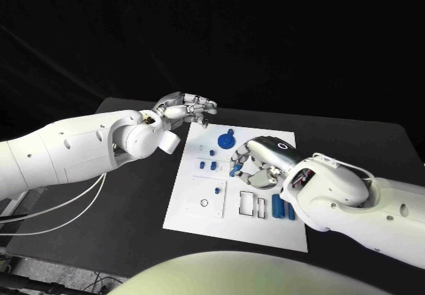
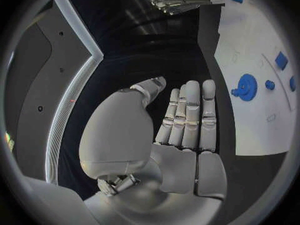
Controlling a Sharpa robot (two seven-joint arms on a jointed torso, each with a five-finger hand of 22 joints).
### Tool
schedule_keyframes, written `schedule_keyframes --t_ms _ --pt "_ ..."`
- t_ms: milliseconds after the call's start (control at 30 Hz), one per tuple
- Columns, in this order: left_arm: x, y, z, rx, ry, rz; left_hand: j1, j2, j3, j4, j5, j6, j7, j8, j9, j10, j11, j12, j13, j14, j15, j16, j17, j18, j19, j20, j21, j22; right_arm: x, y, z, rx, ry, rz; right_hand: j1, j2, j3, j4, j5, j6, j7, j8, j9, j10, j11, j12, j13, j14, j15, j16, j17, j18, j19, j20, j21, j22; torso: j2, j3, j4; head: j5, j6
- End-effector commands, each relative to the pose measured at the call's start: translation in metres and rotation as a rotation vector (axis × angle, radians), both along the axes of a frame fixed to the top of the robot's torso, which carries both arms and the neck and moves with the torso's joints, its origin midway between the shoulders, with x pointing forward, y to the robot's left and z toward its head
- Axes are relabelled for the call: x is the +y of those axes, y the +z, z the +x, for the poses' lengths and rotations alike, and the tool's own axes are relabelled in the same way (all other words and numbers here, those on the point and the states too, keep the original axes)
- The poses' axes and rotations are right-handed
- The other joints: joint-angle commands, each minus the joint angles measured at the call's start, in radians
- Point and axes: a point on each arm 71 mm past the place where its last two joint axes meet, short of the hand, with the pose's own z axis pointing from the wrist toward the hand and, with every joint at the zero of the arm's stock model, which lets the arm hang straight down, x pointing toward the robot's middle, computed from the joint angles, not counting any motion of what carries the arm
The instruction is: Assemble the parts on the task board
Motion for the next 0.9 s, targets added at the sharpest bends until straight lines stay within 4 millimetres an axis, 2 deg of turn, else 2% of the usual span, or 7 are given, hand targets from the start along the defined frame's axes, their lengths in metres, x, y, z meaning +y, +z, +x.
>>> schedule_keyframes --t_ms 33,200,367,633,800,900 --pt "-0.004 0.001 0.0 -0.005 -0.019 -0.015 -0.007 0.006 -0.002 -0.007 -0.005 -0.006 0.001 0.007 0.001 -0.003 -0.002 0.005 0.0 -0.001 0.0 -0.001 0.0 0.018 0.003 0.003 -0.005 -0.001 0.015 -0.003 -0.008 0.009 0.055 0.029 0.012 0.017 0.006 -0.001 0.005 -0.004 0.001 0.006 0.041 0.029 -0.025 -0.002 -0.001 0.04 -0.007 0.004 -0.001 -0.004 0.029 -0.006 0.003 0.209 0.0 -0.0008 0.0011 0.009 0.0" --pt "-0.007 0.001 0.0 -0.005 -0.022 -0.017 -0.007 0.006 -0.002 -0.007 -0.005 -0.006 0.001 0.007 0.001 -0.003 -0.002 0.005 0.0 -0.001 0.0 -0.001 0.0 0.018 0.003 0.003 -0.005 -0.001 0.042 -0.013 -0.021 0.033 0.12 0.046 0.011 0.017 0.008 -0.003 0.007 -0.008 0.002 0.006 0.043 0.027 -0.024 -0.005 -0.001 0.039 -0.006 0.003 -0.002 -0.004 0.029 -0.006 0.001 0.208 0.002 -0.0005 0.0008 0.016 0.0" --pt "-0.009 0.001 0.0 -0.005 -0.026 -0.02 -0.007 0.006 -0.002 -0.007 -0.005 -0.006 0.001 0.007 0.001 -0.003 -0.002 0.005 0.0 -0.001 0.0 -0.001 0.0 0.018 0.003 0.003 -0.005 -0.001 0.057 -0.026 -0.027 0.06 0.153 0.047 0.01 0.017 0.009 -0.004 0.009 -0.01 0.003 0.005 0.044 0.025 -0.024 -0.006 0.0 0.039 -0.005 0.003 -0.004 -0.004 0.028 -0.006 -0.001 0.207 0.003 -0.0003 -0.0005 0.023 0.0" --pt "-0.011 0.001 0.0 -0.005 -0.03 -0.022 -0.007 0.006 -0.002 -0.007 -0.005 -0.006 0.001 0.007 0.001 -0.003 -0.002 0.005 0.0 -0.001 0.0 -0.001 0.0 0.018 0.003 0.003 -0.005 -0.001 0.066 -0.045 -0.03 0.096 0.166 0.024 0.008 0.016 0.01 -0.005 0.011 -0.013 0.004 0.005 0.045 0.023 -0.022 -0.009 0.0 0.039 -0.004 0.002 -0.005 -0.003 0.027 -0.005 -0.003 0.207 0.002 0.0008 -0.0006 0.032 0.0" --pt "-0.012 0.001 0.0 -0.004 -0.034 -0.023 -0.007 0.007 -0.002 -0.007 -0.005 -0.005 0.0 0.008 0.002 -0.004 -0.002 0.006 0.0 -0.003 0.0 -0.002 -0.001 0.018 0.003 0.003 -0.007 -0.002 0.067 -0.053 -0.031 0.109 0.166 0.011 0.008 0.016 0.011 -0.005 0.011 -0.014 0.004 0.005 0.045 0.023 -0.022 -0.009 0.0 0.039 -0.004 0.002 -0.005 -0.003 0.027 -0.005 -0.003 0.207 0.003 0.001 0.0006 0.027 0.0" --pt "-0.013 0.001 0.0 -0.002 -0.038 -0.024 -0.007 0.007 -0.002 -0.007 -0.005 -0.005 0.0 0.008 0.002 -0.004 -0.002 0.006 0.0 -0.003 0.0 -0.002 -0.001 0.018 0.003 0.003 -0.007 -0.002 0.068 -0.057 -0.031 0.113 0.167 -0.001 0.008 0.016 0.011 -0.005 0.011 -0.014 0.004 0.005 0.045 0.023 -0.022 -0.009 0.0 0.039 -0.004 0.002 -0.005 -0.003 0.027 -0.005 -0.003 0.207 0.002 0.0013 -0.001 0.03 0.0"
